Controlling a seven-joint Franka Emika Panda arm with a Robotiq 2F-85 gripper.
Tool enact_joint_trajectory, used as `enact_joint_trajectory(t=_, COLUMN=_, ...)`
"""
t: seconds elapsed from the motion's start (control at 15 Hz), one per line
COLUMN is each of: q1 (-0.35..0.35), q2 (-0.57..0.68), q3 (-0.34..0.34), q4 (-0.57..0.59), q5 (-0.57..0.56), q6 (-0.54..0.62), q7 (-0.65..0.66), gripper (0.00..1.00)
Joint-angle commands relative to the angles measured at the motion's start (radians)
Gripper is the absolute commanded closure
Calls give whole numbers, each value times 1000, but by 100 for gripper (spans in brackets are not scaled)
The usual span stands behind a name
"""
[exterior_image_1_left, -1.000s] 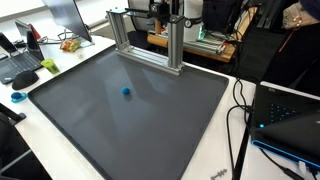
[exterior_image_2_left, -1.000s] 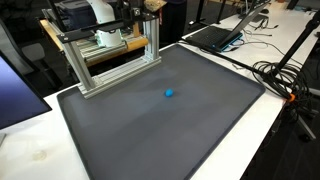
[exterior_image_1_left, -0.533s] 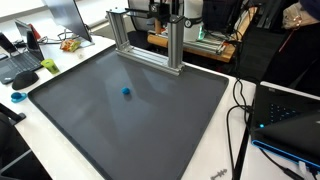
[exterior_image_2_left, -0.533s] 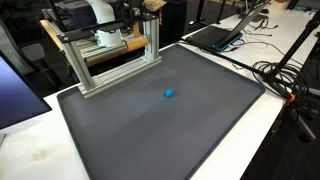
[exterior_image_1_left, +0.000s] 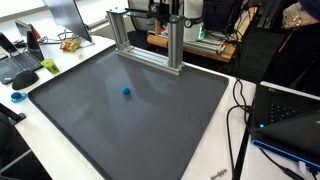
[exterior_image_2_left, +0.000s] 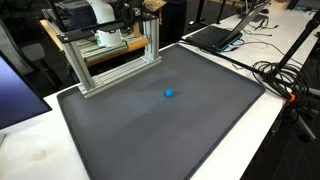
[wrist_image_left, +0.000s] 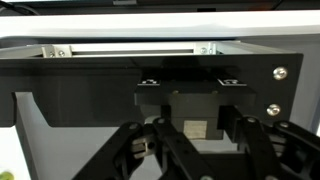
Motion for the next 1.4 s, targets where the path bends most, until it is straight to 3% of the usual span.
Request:
enact_joint_trajectory(t=0.0, q1=-5, q2=23, q3=-1, q4=-33, q5=-27, q6=46, q7=-20, gripper=59)
enact_joint_trajectory(t=0.33, q1=-9, q2=25, q3=3, q4=-34, q5=-42, q6=25, q7=-22, gripper=53)
enact_joint_trajectory(t=0.53, q1=-9, q2=28, q3=2, q4=-35, q5=-45, q6=10, q7=-23, gripper=46)
enact_joint_trajectory(t=0.73, q1=-6, q2=39, q3=-4, q4=-48, q5=-42, q6=3, q7=-32, gripper=32)
enact_joint_trajectory(t=1.0, q1=-12, q2=46, q3=-7, q4=-50, q5=-45, q6=5, q7=-28, gripper=42)
enact_joint_trajectory(t=1.2, q1=-16, q2=42, q3=-3, q4=-49, q5=-58, q6=5, q7=-23, gripper=54)
enact_joint_trajectory(t=1.33, q1=-16, q2=38, q3=0, q4=-46, q5=-62, q6=-4, q7=-23, gripper=54)
